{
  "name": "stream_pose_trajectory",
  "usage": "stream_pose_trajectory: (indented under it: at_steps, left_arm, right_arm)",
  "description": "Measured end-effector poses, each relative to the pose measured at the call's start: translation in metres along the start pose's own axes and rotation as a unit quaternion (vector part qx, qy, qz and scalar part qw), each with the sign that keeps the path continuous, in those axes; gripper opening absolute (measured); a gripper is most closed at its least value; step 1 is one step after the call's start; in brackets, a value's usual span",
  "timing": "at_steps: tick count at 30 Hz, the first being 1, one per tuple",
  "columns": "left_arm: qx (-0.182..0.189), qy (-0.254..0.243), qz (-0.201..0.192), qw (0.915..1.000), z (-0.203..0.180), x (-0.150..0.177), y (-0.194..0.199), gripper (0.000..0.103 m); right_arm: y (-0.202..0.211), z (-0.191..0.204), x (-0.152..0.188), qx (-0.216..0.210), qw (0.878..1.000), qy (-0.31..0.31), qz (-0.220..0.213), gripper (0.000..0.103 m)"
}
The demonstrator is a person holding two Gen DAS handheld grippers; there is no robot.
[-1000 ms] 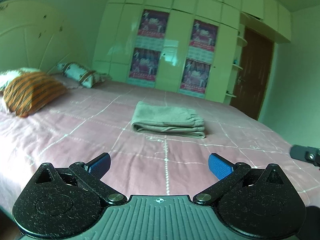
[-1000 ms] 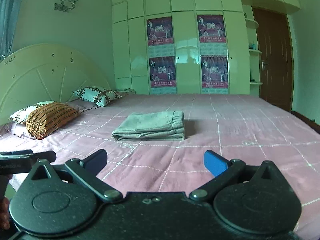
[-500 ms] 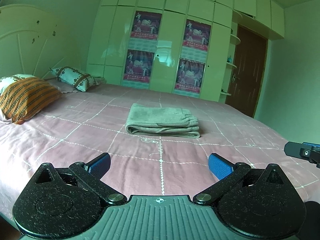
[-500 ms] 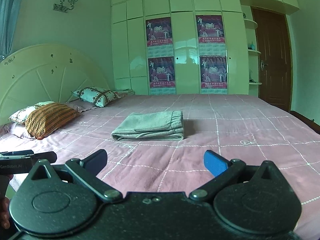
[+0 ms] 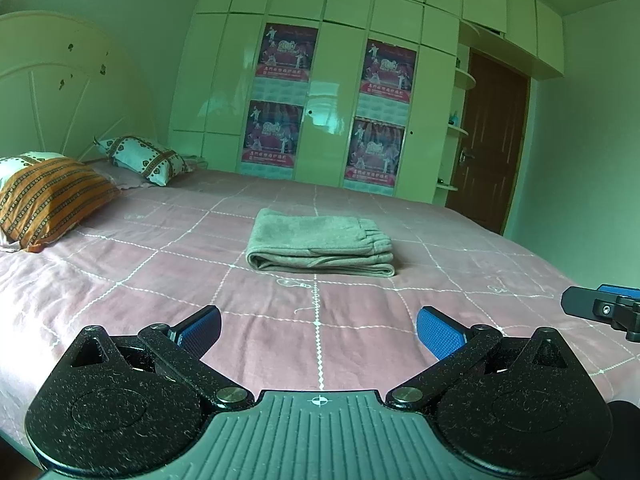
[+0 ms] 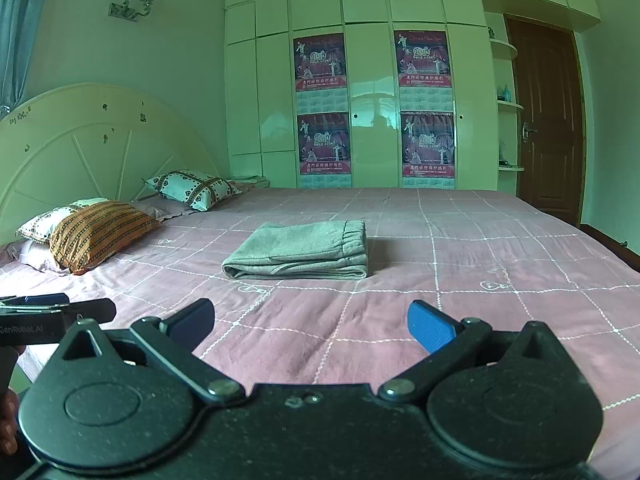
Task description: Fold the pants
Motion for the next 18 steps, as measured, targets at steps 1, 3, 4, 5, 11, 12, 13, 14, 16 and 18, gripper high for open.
stream_pose_trajectory:
  at_steps: [1,3,4,5,11,12,13,14,16,18]
  left_arm:
    - [0.000,0.002,0.000,1.0000,0.0007,0.0000,0.0000,0.103]
    - [-0.001,0.005,0.000,1.0000,0.0019,-0.0002,0.0001,0.103]
    - [-0.001,0.006,0.000,1.0000,0.0024,-0.0003,0.0000,0.103]
    - [-0.001,0.006,0.000,1.0000,0.0024,-0.0002,0.0000,0.103]
    - [0.002,0.000,0.000,1.0000,-0.0003,-0.0004,-0.0001,0.103]
    - [0.003,-0.002,0.001,1.0000,-0.0006,-0.0002,-0.0005,0.103]
    - [0.003,-0.004,0.001,1.0000,-0.0010,-0.0004,-0.0006,0.103]
    - [0.003,-0.006,0.001,1.0000,-0.0012,-0.0003,-0.0006,0.103]
    - [0.003,-0.007,0.001,1.0000,-0.0018,0.0000,-0.0002,0.103]
    - [0.003,-0.007,0.001,1.0000,-0.0019,-0.0001,-0.0003,0.103]
  right_arm:
    - [-0.0001,0.0001,-0.0001,-0.001,1.000,0.000,0.000,0.097]
    - [-0.0001,0.0004,0.0001,-0.001,1.000,-0.001,0.001,0.097]
    - [-0.0001,0.0010,0.0005,-0.001,1.000,-0.001,0.001,0.097]
    - [-0.0002,0.0011,0.0006,-0.001,1.000,0.000,0.002,0.097]
    - [-0.0003,-0.0007,0.0006,-0.001,1.000,0.001,0.002,0.097]
    - [-0.0004,-0.0009,0.0007,0.000,1.000,0.001,0.002,0.097]
    - [-0.0004,-0.0015,0.0011,0.001,1.000,0.002,0.002,0.097]
    - [-0.0005,-0.0018,0.0018,0.002,1.000,0.000,0.003,0.097]
    - [-0.0008,-0.0033,0.0018,0.003,1.000,-0.003,0.004,0.097]
    - [-0.0010,-0.0047,0.0015,0.003,1.000,-0.004,0.004,0.097]
Point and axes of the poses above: each gripper's, at about its wrist camera, not at the fingertips, and y roughly against the way its jaws point, z to its left, x to its underside, the point moved 10 cm from there along -y, roughly the way its jaws point, and after that the axes turned 4 degrees about -y, right-handed, at the moved point
